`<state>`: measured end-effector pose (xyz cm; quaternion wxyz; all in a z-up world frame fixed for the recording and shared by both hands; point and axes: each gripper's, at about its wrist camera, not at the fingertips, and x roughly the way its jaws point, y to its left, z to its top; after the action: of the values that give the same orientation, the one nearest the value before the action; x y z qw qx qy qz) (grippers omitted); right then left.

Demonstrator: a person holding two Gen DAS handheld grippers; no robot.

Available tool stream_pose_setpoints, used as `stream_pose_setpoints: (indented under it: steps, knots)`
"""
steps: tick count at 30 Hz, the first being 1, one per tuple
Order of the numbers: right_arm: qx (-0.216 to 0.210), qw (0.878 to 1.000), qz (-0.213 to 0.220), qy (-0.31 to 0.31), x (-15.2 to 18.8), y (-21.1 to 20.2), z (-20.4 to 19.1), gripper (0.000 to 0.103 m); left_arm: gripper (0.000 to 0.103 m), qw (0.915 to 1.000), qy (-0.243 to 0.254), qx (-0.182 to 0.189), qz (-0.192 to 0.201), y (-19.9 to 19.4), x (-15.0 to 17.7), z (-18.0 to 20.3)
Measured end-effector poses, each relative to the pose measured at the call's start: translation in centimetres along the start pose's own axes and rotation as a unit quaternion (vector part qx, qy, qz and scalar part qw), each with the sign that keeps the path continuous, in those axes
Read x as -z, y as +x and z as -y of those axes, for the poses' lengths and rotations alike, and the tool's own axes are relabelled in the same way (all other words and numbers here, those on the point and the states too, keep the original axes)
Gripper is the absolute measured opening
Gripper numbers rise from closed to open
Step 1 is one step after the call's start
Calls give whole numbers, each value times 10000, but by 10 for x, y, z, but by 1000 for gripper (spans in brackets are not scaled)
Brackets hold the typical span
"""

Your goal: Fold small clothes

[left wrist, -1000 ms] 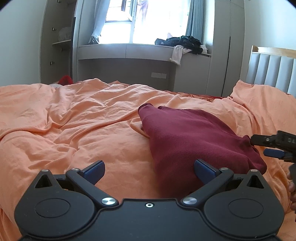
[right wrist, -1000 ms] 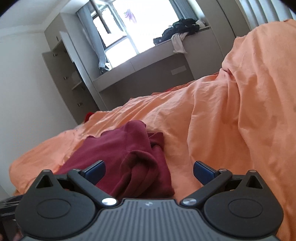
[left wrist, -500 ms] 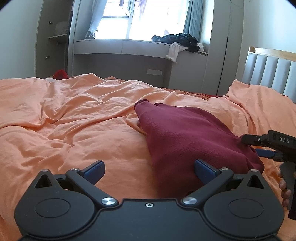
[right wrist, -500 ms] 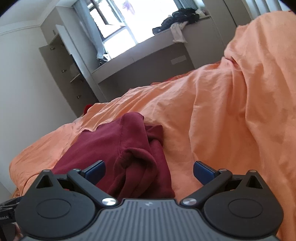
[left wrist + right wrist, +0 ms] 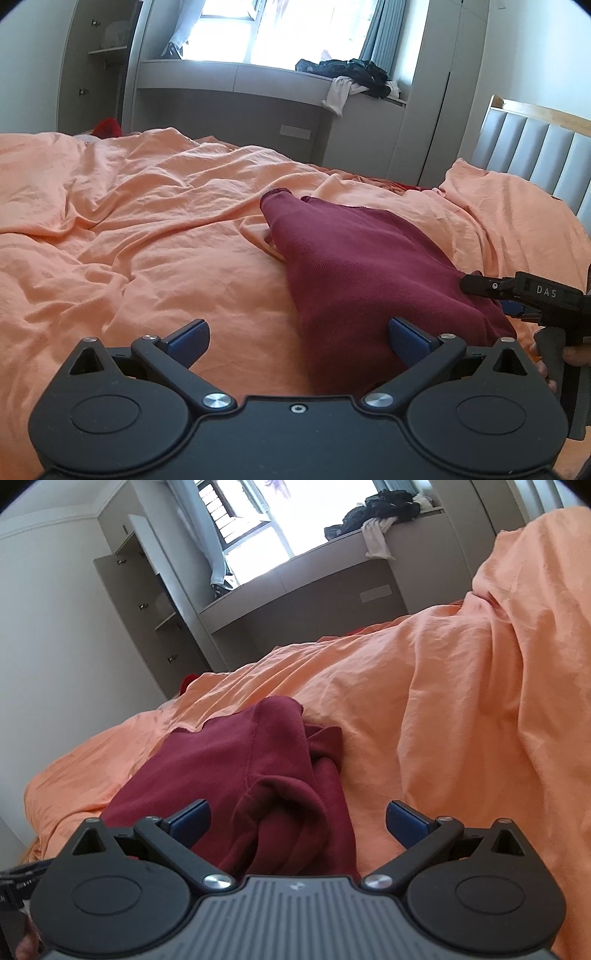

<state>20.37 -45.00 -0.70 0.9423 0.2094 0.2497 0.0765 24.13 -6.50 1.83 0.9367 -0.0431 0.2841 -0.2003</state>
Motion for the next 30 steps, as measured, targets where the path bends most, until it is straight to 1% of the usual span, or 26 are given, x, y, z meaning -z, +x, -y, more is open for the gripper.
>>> stream_pose_setpoints:
  steps: [5, 7, 10, 13, 15, 17, 19, 21, 25, 28, 30]
  knots:
    - [-115, 9998, 119, 60, -7, 5, 6, 103, 103, 10000, 43, 56, -54, 2, -1, -1]
    - [-233, 9995, 154, 156, -12, 9, 11, 103, 103, 9999, -17, 57, -95, 3, -1, -1]
    - [-365, 9989, 218, 181, -19, 19, 17, 103, 103, 9999, 81, 13, -94, 4, -2, 2]
    - [-408, 9988, 126, 229, -21, 32, 23, 103, 103, 9998, 205, 15, -70, 3, -3, 4]
    - [-434, 9986, 84, 276, -19, 39, 26, 103, 103, 9996, 233, 112, -103, 5, -7, 3]
    - [-488, 9982, 63, 333, -19, 44, 28, 103, 103, 9994, 118, 308, -118, 7, -14, -3]
    - [-582, 9972, 39, 459, -18, 49, 31, 103, 103, 9984, -23, 564, 13, 10, -21, -10]
    - [-582, 9967, 39, 559, -17, 52, 31, 102, 103, 9979, -152, 626, 95, 18, -27, -16]
    - [-584, 9967, -7, 559, -12, 56, 31, 99, 103, 9962, -267, 826, -76, 45, -37, -21]
    - [-594, 9966, -5, 566, -10, 55, 32, 97, 103, 9942, -426, 965, -189, 62, -38, -25]
    - [-623, 9962, -15, 603, -8, 56, 33, 96, 103, 9934, -525, 1001, -189, 71, -34, -28]
